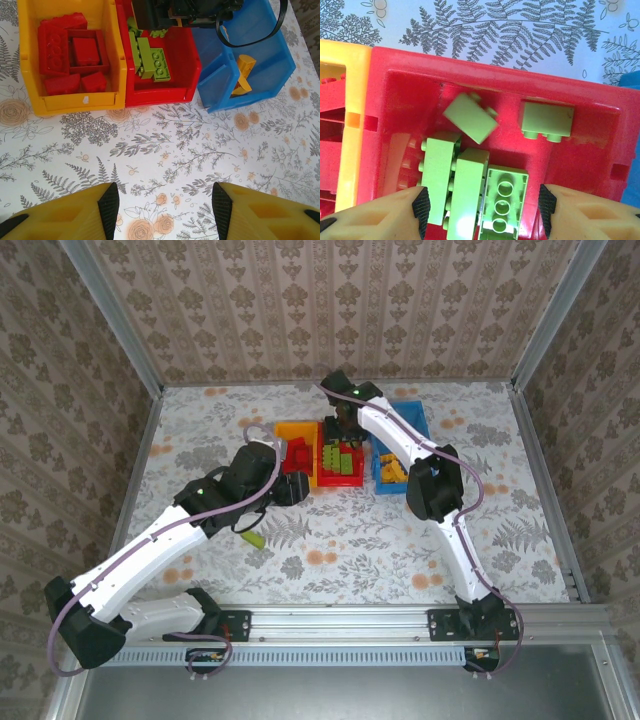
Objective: Sort the legos into containers by color
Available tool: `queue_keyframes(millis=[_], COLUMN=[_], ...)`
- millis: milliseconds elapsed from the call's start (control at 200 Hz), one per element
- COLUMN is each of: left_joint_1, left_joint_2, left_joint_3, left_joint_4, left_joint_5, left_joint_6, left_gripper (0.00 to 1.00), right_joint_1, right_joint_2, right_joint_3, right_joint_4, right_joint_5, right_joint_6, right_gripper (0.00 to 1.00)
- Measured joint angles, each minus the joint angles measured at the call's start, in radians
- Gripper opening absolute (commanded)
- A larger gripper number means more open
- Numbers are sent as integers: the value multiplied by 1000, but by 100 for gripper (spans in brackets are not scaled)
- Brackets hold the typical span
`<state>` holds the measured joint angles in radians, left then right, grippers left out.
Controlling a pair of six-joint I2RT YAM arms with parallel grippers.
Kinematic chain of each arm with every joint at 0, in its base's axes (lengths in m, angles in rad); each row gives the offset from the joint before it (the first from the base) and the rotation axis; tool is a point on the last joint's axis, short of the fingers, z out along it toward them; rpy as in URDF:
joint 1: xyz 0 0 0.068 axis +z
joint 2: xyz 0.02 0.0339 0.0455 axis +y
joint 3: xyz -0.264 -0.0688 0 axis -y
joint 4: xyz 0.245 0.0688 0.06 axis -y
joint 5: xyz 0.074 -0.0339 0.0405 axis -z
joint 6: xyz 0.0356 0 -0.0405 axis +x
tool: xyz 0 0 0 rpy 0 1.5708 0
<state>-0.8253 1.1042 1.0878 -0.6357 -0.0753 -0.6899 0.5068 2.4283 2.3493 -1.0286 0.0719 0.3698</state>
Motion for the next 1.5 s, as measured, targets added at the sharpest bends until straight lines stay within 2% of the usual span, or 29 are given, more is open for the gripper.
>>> queue_keyframes(millis=[100,170,285,440,595,770,970,1125,1410,1500], left_joint_1=[0,0,24,121,256,322,397,424,428,428], left_joint_2=[0,-6,-55,-204,-229,-124,11,108,220,238], left_joint_3=[0,0,-7,-106,-251,-346,-391,-405,-445,-451], left_joint_4=[-16,-55,-140,-237,-289,-246,-113,-51,47,60], left_joint_5=[-19,-56,-106,-130,-53,47,124,151,182,185], left_joint_6=[3,-6,-53,-163,-271,-353,-411,-437,-477,-488], left_gripper=[56,56,54,53,58,64,64,61,40,29], right_joint_1=[19,45,118,261,392,471,497,497,497,497], right_joint_2=[-39,-113,-305,-519,-629,-746,-842,-904,-951,-954], right_joint_3=[-49,-150,-420,-734,-1003,-1271,-1350,-1371,-1380,-1380], right_joint_4=[21,65,215,431,631,789,851,866,870,870], right_joint_5=[13,15,-15,-100,-190,-264,-298,-297,-298,-298], right_joint_6=[-21,-40,-88,-154,-171,-205,-222,-228,-230,-229], right_gripper=[62,63,64,65,67,70,70,70,71,71])
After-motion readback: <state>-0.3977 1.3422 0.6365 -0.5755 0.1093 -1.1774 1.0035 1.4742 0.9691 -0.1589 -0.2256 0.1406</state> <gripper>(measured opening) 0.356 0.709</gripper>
